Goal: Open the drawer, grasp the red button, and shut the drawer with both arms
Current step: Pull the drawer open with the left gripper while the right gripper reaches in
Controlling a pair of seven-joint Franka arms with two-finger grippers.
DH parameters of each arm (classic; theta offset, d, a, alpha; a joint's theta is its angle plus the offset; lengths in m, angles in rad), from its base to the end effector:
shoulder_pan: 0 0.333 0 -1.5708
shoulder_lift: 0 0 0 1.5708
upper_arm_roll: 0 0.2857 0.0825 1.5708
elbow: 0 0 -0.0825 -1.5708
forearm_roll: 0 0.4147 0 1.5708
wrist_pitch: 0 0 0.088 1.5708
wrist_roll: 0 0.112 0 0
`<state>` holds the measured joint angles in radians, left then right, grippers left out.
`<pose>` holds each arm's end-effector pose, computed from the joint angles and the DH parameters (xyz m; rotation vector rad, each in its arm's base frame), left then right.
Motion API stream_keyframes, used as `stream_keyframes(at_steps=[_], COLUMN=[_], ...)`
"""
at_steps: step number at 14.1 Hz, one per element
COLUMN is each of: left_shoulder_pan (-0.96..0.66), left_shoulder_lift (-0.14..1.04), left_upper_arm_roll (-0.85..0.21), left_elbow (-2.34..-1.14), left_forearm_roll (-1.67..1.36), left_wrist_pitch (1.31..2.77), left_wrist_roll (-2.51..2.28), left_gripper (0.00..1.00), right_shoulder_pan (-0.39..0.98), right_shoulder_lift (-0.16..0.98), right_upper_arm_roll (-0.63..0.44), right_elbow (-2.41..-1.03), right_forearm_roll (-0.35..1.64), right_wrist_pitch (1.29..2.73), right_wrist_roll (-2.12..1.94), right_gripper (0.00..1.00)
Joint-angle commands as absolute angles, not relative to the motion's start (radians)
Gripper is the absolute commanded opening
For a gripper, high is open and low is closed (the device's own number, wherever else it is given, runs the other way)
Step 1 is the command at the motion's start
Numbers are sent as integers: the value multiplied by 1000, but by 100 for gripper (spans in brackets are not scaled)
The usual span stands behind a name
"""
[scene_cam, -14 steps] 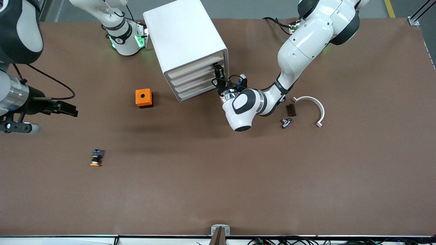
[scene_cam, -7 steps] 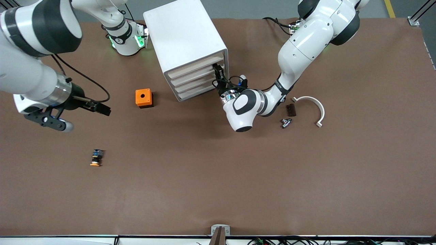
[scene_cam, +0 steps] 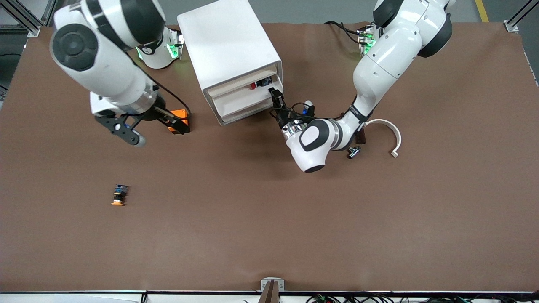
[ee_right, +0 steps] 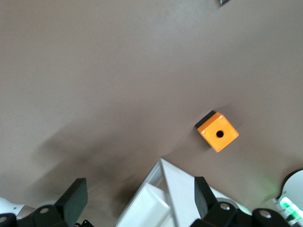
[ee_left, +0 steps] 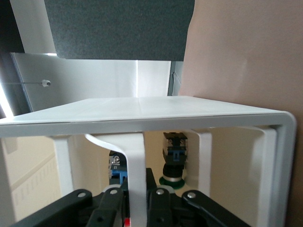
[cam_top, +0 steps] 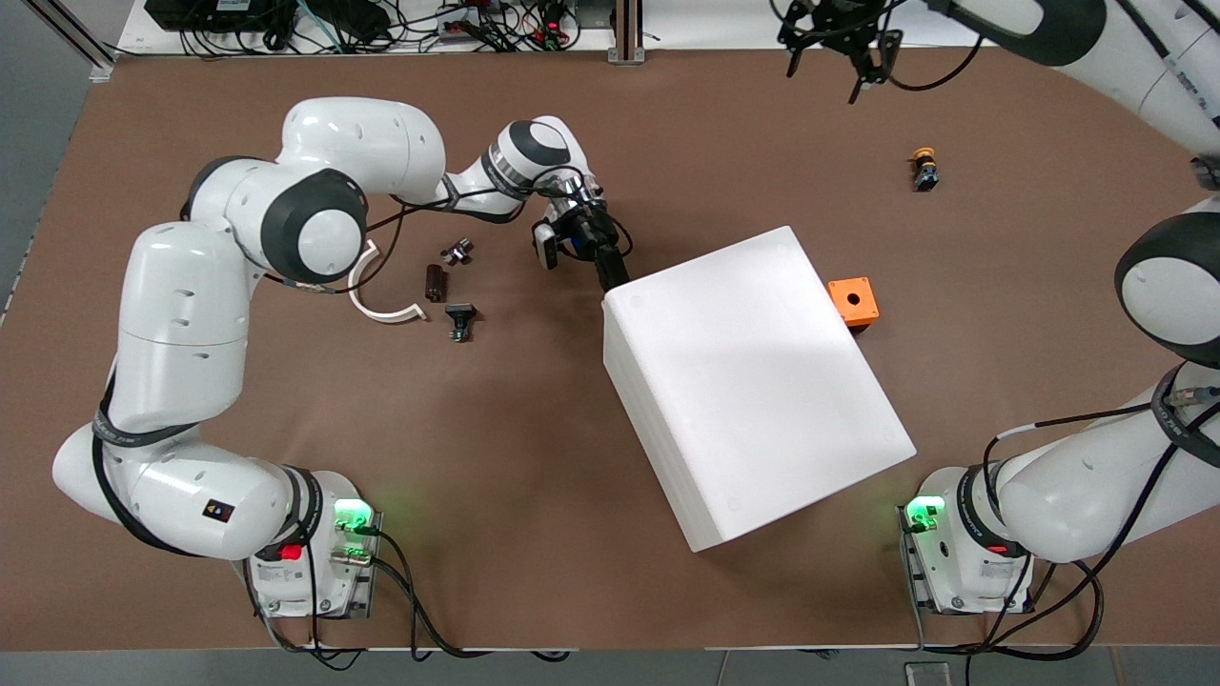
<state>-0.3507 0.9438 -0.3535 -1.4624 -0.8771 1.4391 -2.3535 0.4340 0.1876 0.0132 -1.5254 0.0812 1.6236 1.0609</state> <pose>0.4376 -0.4630 0.1301 -1.0334 -1.6213 1.4287 0.5684 0.2816 0.5022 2.9850 -0.9590 -0.1917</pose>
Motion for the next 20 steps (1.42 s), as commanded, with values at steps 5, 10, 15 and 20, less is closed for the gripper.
stream_keyframes(at_steps=[5, 10, 15, 20], left_shoulder_pan=[-250, -216, -215, -215], left_shoulder_lift=[942, 945, 943, 943], left_upper_arm_roll=[-324, -301, -301, -302], left_elbow=[-1457, -1440, -1439, -1387], left_forearm_roll=[-919, -936, -934, -937], left_wrist_pitch=[1549, 1554, 1578, 1578], left_wrist_roll=[-2344, -2342, -2291, -2079], left_gripper=[8, 11, 40, 100], right_shoulder_pan=[544, 653, 758, 819], right_shoulder_lift=[232, 322, 409, 436], right_upper_arm_roll=[3, 3, 2, 0], right_elbow=[-1534, -1534, -1534, -1540], right_forearm_roll=[98, 97, 81, 77], right_wrist_pitch=[1687, 1770, 1902, 1937], right_wrist_roll=[1322, 1512, 1650, 1741], right_gripper=[100, 100, 100, 100])
